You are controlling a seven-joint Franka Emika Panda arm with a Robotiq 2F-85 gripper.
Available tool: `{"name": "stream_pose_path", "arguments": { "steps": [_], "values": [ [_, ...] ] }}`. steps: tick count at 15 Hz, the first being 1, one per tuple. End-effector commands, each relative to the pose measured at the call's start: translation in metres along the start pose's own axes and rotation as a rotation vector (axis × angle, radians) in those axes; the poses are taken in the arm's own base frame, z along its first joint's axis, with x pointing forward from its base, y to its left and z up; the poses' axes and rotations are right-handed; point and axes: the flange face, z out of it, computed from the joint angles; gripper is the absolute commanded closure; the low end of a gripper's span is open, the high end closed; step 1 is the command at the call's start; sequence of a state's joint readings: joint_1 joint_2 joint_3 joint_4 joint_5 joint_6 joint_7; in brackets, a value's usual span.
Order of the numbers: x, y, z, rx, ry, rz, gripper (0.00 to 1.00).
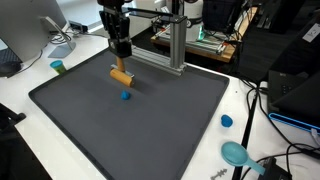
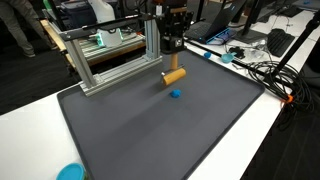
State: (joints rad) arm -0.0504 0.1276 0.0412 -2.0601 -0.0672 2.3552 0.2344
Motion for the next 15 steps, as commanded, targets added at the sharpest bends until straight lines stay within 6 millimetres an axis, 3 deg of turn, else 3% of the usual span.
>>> {"name": "stream_pose_path", "arguments": {
  "steps": [1, 8, 15],
  "values": [
    [0.022, -0.001, 0.007, 0.008, 0.004, -0.015, 0.78],
    [0.027, -0.012, 0.033, 0.008, -0.026, -0.025, 0.78],
    [0.032, -0.008, 0.041, 0.026, -0.035, -0.007, 0.78]
  ]
}}
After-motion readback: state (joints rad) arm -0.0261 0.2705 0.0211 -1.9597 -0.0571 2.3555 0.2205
